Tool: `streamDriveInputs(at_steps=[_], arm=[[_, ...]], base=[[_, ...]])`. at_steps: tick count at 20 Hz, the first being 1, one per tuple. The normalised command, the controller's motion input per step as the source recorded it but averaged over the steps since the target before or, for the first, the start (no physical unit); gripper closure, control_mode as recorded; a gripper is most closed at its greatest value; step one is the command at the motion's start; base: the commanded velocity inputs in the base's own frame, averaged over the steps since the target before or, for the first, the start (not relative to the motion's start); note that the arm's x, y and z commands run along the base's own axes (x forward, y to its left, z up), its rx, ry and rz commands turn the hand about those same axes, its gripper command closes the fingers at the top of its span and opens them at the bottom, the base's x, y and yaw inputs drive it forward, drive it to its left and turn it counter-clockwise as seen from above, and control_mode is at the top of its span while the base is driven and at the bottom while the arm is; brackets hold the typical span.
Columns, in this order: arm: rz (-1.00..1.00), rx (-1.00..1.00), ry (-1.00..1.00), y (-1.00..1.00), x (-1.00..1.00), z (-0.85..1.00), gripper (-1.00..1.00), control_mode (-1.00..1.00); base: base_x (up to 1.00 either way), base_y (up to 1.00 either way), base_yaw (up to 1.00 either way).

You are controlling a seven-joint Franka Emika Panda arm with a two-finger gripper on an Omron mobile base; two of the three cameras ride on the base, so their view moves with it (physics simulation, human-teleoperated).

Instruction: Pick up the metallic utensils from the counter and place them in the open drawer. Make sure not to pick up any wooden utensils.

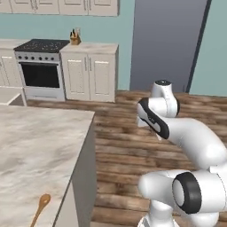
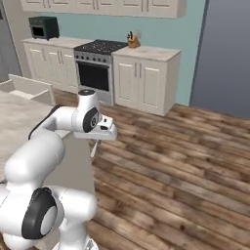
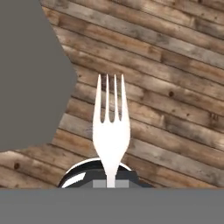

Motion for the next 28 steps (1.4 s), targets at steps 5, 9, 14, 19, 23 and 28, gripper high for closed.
streamDriveInputs(at_steps=[5,9,14,19,23,28], arm=[[0.0,0.0,0.0,0.0,0.0,0.0,1.0,1.0],[0.0,0.0,0.0,0.0,0.0,0.0,1.0,1.0],[0.0,0.0,0.0,0.0,0.0,0.0,1.0,1.0],[0.0,0.0,0.0,0.0,0.0,0.0,1.0,1.0],[0.0,0.0,0.0,0.0,0.0,0.0,1.0,1.0],[0.0,0.0,0.0,0.0,0.0,0.0,1.0,1.0]], base=[[0.88,-0.88,0.38],[0.88,-0.71,0.37],[0.86,-0.65,0.37],[0.82,-0.71,0.39],[0.75,-0.69,0.39],[0.72,-0.53,0.37]])
